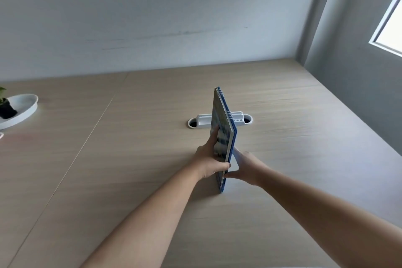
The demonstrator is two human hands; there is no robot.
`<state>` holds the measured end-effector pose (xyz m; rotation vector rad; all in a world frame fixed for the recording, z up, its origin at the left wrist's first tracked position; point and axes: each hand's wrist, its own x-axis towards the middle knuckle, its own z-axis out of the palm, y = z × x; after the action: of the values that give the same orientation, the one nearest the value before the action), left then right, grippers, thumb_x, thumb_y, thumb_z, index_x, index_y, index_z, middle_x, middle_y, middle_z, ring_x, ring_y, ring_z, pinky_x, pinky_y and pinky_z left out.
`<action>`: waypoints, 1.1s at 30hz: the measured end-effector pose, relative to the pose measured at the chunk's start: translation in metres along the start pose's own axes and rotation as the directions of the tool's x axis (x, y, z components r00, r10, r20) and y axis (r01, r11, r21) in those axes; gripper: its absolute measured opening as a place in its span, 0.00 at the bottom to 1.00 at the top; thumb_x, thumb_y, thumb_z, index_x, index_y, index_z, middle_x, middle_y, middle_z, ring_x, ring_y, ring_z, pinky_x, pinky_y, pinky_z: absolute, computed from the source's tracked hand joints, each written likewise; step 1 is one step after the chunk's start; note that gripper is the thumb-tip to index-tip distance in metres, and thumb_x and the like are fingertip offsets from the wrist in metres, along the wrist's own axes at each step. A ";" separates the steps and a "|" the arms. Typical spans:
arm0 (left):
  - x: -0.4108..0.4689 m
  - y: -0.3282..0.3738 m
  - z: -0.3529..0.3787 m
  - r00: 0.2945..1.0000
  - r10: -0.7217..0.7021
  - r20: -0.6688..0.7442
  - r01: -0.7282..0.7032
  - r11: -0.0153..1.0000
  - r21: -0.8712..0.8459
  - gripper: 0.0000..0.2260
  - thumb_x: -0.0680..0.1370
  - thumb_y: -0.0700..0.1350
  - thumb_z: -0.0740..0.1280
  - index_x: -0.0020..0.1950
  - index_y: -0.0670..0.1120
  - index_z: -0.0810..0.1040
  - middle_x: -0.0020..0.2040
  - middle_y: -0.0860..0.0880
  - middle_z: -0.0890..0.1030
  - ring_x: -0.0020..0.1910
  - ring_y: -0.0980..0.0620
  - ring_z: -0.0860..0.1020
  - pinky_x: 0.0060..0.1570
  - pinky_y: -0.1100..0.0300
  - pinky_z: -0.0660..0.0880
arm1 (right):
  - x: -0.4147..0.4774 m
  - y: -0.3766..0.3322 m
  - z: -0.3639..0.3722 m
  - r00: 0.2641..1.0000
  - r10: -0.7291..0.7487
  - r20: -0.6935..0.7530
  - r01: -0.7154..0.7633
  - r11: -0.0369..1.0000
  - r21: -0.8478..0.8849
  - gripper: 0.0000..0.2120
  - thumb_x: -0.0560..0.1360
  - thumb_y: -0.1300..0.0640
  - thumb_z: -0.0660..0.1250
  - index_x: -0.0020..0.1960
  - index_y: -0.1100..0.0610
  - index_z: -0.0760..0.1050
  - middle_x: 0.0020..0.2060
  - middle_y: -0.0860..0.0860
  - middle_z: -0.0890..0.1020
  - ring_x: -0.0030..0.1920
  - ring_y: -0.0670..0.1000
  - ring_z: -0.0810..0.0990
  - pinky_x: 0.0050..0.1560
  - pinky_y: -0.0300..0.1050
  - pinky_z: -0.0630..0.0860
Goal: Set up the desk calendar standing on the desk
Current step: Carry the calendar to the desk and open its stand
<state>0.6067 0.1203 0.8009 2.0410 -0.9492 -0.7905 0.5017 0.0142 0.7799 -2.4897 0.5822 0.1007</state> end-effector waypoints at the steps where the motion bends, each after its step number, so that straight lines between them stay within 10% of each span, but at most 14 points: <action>1: 0.000 0.000 0.000 1.000 -0.003 -0.011 0.003 1.000 0.007 0.51 0.67 0.41 0.73 0.76 0.67 0.43 0.64 0.49 0.79 0.51 0.48 0.84 0.54 0.53 0.81 | 0.001 0.002 0.000 1.000 -0.018 -0.018 0.018 1.000 -0.015 0.46 0.69 0.51 0.72 0.76 0.47 0.44 0.63 0.57 0.77 0.53 0.56 0.79 0.53 0.49 0.77; 7: -0.002 0.001 0.000 0.992 -0.032 -0.124 0.051 0.986 0.161 0.39 0.72 0.40 0.67 0.78 0.57 0.51 0.47 0.48 0.82 0.42 0.48 0.81 0.42 0.57 0.79 | 0.005 0.005 0.001 0.975 -0.125 -0.183 0.122 0.992 -0.029 0.44 0.73 0.56 0.65 0.75 0.43 0.36 0.75 0.53 0.64 0.60 0.57 0.77 0.52 0.48 0.76; 16: -0.003 0.007 0.006 0.999 -0.002 -0.053 0.016 0.968 0.251 0.41 0.73 0.37 0.61 0.77 0.63 0.43 0.46 0.38 0.82 0.44 0.40 0.81 0.44 0.49 0.79 | 0.011 0.007 0.004 0.985 -0.087 -0.149 0.104 0.989 0.109 0.57 0.68 0.45 0.72 0.74 0.47 0.28 0.78 0.51 0.50 0.74 0.53 0.63 0.67 0.48 0.69; 24: -0.003 0.008 0.001 0.998 -0.004 -0.059 0.016 0.979 0.202 0.37 0.74 0.37 0.61 0.78 0.57 0.51 0.51 0.42 0.82 0.42 0.48 0.78 0.45 0.55 0.78 | 0.010 -0.001 0.014 0.971 -0.088 -0.222 0.098 0.995 0.032 0.57 0.67 0.51 0.71 0.72 0.46 0.26 0.78 0.49 0.43 0.75 0.54 0.59 0.55 0.47 0.77; 33: -0.010 0.007 -0.009 0.993 0.008 -0.118 0.030 0.950 0.311 0.41 0.71 0.44 0.64 0.76 0.66 0.45 0.60 0.46 0.79 0.54 0.41 0.80 0.49 0.50 0.78 | 0.012 0.017 0.012 0.962 0.153 -0.225 -0.150 0.988 0.028 0.41 0.74 0.63 0.56 0.75 0.48 0.32 0.73 0.60 0.65 0.43 0.60 0.78 0.38 0.50 0.72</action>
<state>0.6054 0.1289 0.8133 2.3382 -1.0491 -0.5424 0.5060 0.0040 0.7587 -2.4607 0.8665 -0.1304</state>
